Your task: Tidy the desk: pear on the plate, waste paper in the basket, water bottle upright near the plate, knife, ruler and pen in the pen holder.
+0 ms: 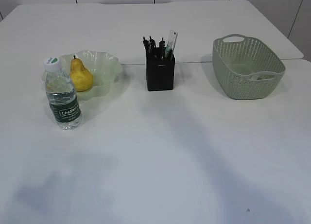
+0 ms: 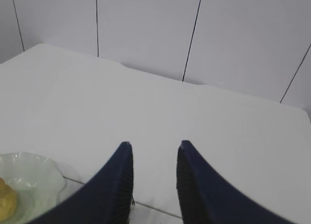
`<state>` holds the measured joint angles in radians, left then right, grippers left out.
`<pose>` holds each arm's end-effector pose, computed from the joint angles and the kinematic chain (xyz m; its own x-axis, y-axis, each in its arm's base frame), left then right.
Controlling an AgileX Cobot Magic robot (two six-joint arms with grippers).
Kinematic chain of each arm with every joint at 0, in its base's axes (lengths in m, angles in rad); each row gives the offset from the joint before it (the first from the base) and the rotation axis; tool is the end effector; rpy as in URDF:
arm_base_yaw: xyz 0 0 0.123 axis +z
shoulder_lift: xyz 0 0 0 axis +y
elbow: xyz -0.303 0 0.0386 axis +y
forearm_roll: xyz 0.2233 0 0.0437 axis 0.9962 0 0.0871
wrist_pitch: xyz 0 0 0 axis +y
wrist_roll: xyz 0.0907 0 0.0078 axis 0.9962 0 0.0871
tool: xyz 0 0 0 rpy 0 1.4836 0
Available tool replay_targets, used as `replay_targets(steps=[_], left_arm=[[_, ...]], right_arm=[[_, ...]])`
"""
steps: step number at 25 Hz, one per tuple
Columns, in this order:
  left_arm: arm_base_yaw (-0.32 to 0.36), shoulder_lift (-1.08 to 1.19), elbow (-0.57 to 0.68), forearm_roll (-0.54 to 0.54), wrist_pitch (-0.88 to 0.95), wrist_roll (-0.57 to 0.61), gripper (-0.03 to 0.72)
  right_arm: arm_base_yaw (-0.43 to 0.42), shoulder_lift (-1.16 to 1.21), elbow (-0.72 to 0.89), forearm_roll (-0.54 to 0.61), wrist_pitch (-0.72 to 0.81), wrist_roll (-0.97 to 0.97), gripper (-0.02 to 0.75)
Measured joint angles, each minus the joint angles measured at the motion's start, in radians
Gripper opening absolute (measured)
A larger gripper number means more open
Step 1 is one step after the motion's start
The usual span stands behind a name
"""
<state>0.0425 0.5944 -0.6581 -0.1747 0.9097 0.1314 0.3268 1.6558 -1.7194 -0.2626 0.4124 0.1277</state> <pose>0.0569 -0.0101 0.3208 -0.6805 -0.0057 -0.7328 0.0741 0.9943 -0.0765 0.3553 0.1104 0.4570 -0.2064 -0.1892 -0.9600 -0.2488 0.9590 -0.1355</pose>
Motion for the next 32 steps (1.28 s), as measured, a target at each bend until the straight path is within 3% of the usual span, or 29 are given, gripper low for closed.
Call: replay_targets(steps=[8,20,32], left_arm=[[0.000,-0.171,0.000,0.002,-0.012,0.000,0.239],[0.000,-0.344,0.000,0.002,0.027,0.000,0.239],[0.000,-0.432,-0.002,-0.009,0.040,0.000,0.239]], right_arm=[[0.000,-0.171,0.060,-0.008,0.046,0.000,0.261],[0.000,-0.620,0.498,-0.010,0.044,0.000,0.261],[0.000,-1.094,0.716,-0.078,0.190,-0.005,0.261]])
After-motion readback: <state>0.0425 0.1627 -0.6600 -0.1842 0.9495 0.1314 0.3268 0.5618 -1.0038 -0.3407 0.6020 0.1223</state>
